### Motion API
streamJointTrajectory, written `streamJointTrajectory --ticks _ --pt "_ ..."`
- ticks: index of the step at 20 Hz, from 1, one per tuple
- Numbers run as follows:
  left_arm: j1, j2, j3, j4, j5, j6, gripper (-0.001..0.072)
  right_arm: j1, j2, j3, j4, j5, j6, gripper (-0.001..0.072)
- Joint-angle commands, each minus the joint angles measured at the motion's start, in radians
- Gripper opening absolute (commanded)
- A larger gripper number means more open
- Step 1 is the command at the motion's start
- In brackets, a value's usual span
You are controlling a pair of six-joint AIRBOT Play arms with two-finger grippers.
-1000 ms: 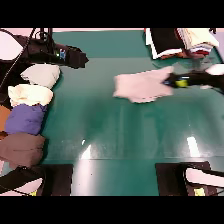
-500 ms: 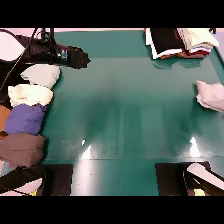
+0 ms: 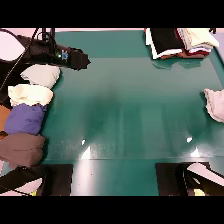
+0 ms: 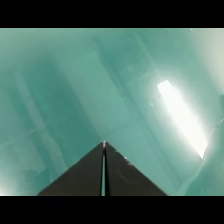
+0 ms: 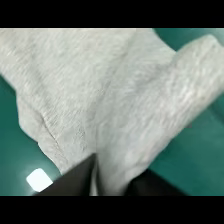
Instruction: Fold the shirts.
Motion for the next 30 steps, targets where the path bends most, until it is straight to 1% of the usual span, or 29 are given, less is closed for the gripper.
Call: streamJointTrajectory --ticks 1,3,5,6,8,10,11,14,18,19,20,21,22,23,26,30 --pt "0.0 0.001 0.0 0.0 -0.002 0.003 0.0023 -0.003 -0.001 0.077 -0.109 -0.002 0.016 0.047" --pt "0.0 0.001 0.0 0.0 -0.002 0.003 0.0023 -0.002 0.0 0.114 -0.109 0.032 0.016 0.0474" --pt "0.0 0.001 0.0 0.001 -0.002 0.004 0.0023 0.0 0.0 0.161 -0.101 0.073 0.057 0.0474" --pt "0.0 0.001 0.0 0.001 -0.001 0.004 0.0023 0.0 0.002 0.183 -0.047 0.088 0.072 0.0474" --pt "0.0 0.001 0.0 0.0 -0.002 0.004 0.0023 0.003 0.013 0.214 0.157 0.116 0.072 0.0473" --pt "0.0 0.001 0.0 0.0 0.002 0.003 0.0024 0.05 0.036 0.215 0.298 0.137 0.071 0.0471" --pt "0.0 0.001 0.0 0.0 0.006 0.004 0.0024 0.1 0.052 0.214 0.329 0.155 0.071 0.047" --pt "0.0 0.001 0.0 -0.001 -0.002 0.003 0.0024 0.315 0.107 0.214 0.328 0.191 0.072 0.047" --pt "0.0 0.001 0.0 -0.002 0.027 0.003 0.0023 0.687 0.156 0.215 0.326 0.175 0.071 0.0469" --pt "0.0 0.001 0.0 -0.002 0.037 0.003 0.0024 0.766 0.161 0.215 0.325 0.169 0.071 0.0454" --pt "0.0 0.001 0.0 -0.003 0.051 0.003 0.0024 0.846 0.161 0.215 0.326 0.16 0.071 0.0358" --pt "0.0 0.001 0.0 -0.003 0.066 0.003 0.0024 0.913 0.161 0.215 0.325 0.15 0.07 0.0243" --pt "0.0 0.001 0.0 -0.003 0.078 0.003 0.0024 0.979 0.161 0.215 0.325 0.143 0.043 0.0055" --pt "0.0 0.001 0.0 -0.003 0.087 0.003 0.0024 1.032 0.161 0.215 0.325 0.135 0.027 0.0012" --pt "0.0 0.001 0.0 -0.003 0.118 0.003 0.0024 1.141 0.161 0.215 0.325 0.092 0.027 0.0012" --pt "0.0 0.001 0.0 -0.003 0.128 0.003 0.0023 1.178 0.161 0.215 0.327 0.084 0.028 0.0012"
